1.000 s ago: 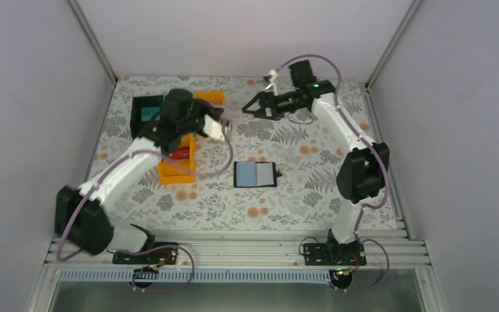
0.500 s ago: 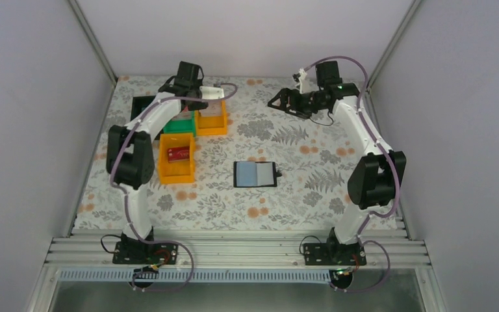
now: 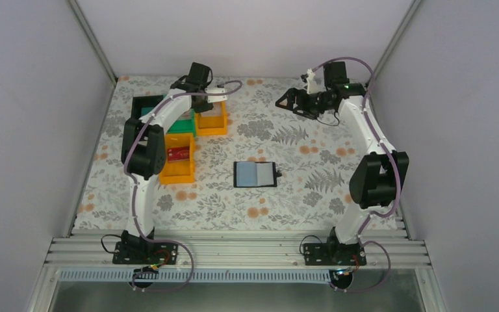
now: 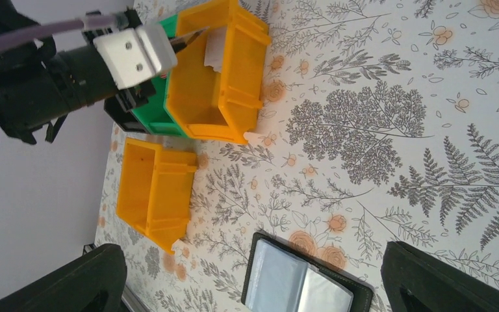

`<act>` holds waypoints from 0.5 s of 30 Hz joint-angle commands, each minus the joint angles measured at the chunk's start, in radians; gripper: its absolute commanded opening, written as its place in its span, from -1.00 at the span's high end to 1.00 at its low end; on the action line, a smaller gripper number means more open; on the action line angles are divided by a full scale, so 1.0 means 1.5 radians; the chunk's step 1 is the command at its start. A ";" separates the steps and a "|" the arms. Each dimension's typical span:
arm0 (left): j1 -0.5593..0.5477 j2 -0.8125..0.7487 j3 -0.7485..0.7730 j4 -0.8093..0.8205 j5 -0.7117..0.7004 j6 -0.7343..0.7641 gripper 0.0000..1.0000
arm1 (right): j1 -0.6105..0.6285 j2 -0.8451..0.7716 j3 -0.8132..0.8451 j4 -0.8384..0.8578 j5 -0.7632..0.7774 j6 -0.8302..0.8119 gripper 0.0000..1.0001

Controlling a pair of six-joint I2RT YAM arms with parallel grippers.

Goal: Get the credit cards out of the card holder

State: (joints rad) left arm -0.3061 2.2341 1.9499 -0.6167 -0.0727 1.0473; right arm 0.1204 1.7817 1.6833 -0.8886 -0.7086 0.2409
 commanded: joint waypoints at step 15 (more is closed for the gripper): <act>-0.031 0.077 0.042 0.035 -0.164 -0.001 0.95 | -0.013 -0.012 0.018 -0.015 -0.010 -0.013 -0.99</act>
State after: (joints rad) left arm -0.3454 2.3032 1.9800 -0.5797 -0.2386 1.0321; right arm 0.1112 1.7817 1.6875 -0.9028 -0.7136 0.2344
